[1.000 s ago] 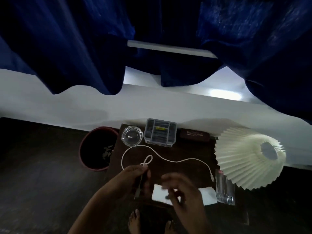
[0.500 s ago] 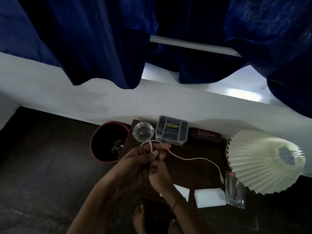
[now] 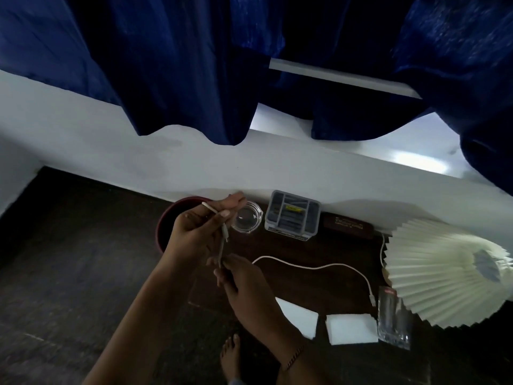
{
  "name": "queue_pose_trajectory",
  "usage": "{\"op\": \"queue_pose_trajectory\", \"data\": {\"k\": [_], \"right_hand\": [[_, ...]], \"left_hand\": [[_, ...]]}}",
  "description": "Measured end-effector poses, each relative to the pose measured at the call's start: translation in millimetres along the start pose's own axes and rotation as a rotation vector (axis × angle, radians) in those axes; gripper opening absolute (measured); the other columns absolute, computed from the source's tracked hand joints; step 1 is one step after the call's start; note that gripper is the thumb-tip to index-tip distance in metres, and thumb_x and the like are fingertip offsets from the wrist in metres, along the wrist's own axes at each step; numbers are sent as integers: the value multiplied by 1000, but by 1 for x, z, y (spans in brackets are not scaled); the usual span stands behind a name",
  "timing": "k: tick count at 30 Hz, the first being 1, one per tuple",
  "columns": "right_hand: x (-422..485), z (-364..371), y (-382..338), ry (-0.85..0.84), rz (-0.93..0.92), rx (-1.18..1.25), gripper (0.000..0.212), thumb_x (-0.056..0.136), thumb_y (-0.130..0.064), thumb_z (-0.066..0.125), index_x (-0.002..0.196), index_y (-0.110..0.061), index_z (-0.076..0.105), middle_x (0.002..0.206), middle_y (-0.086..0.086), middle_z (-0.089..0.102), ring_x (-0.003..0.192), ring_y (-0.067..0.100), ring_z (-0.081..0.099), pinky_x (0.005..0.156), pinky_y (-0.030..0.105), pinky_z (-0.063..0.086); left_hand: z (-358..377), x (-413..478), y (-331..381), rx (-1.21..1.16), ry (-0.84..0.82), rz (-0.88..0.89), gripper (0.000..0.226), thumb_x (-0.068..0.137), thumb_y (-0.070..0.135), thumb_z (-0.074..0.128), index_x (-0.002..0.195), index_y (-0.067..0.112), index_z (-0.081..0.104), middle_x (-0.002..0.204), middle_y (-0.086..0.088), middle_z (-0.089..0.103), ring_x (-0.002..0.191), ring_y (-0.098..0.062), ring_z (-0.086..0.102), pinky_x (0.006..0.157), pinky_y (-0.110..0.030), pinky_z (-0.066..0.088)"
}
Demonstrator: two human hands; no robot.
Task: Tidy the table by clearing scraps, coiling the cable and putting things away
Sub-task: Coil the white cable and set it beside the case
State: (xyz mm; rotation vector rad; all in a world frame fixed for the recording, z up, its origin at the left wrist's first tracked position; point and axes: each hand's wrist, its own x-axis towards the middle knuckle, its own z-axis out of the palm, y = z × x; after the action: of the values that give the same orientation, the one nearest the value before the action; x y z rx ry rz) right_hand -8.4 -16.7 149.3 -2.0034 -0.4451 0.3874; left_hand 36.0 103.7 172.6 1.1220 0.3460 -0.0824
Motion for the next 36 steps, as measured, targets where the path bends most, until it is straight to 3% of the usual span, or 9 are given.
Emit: {"op": "queue_pose_trajectory", "data": {"k": [3,7,13,17,19,23,26,29,36], "right_hand": [[6,1,-2,-11,-3,-36,23,93,-13,46,110,-16,61,87,-2,59,82,0,45,75,6,27],[14,1,-7,8,-24,-84,21,92,-20,49,110,-20,61,102,2,65,94,12,56,75,15,34],[23,-3,-12,157,28,-51,17,88,-21,58,103,-21,65,93,-3,70,79,9,64,71,26,53],[40,-17,-6,191,29,-152,14,85,-18,62,98,-19,68,92,-2,64,77,8,58,65,11,39],[45,-22,-6,147,10,-184,15,84,-14,63,98,-18,68,94,-2,62,82,5,54,67,5,35],[53,-30,-7,121,-32,-86,19,81,-8,64,99,-16,65,99,0,66,91,6,59,81,14,47],[58,-31,-10,87,-57,-66,17,81,-7,64,96,-15,67,96,1,66,89,7,60,80,16,49],[62,-30,-9,83,-67,-20,18,79,-5,65,94,-15,68,94,1,67,86,6,60,79,14,48],[67,-25,-5,78,-133,67,25,81,-2,62,103,-13,68,98,2,67,92,3,58,83,14,47]], "left_hand": [[0,-1,4,-49,-10,35,32,71,17,67,97,-1,65,112,-11,70,110,-26,63,86,-27,54],[-5,-4,5,308,149,101,18,86,6,59,99,-5,64,98,-35,64,89,-37,57,71,-43,47],[-13,-1,11,832,55,355,20,80,-2,60,95,7,70,95,-5,72,93,-5,66,81,-15,52],[-26,2,10,1129,-66,255,19,83,0,58,97,6,69,87,5,67,83,-1,63,75,-9,49],[-30,1,12,1102,-124,122,19,89,4,51,101,4,65,93,-4,69,86,-13,66,78,-21,53],[-33,-4,24,786,-257,-200,24,93,6,43,109,0,59,99,-12,65,88,-14,62,75,-15,48],[-40,-4,25,696,-250,-324,21,93,13,46,105,7,62,102,-19,63,98,-23,57,92,-35,46],[-40,-4,29,735,-244,-357,23,94,10,43,90,23,62,81,7,73,82,-3,66,76,-15,51],[-42,3,41,738,-281,-426,29,93,-1,36,80,12,58,57,3,68,51,1,60,54,-13,47]]}}
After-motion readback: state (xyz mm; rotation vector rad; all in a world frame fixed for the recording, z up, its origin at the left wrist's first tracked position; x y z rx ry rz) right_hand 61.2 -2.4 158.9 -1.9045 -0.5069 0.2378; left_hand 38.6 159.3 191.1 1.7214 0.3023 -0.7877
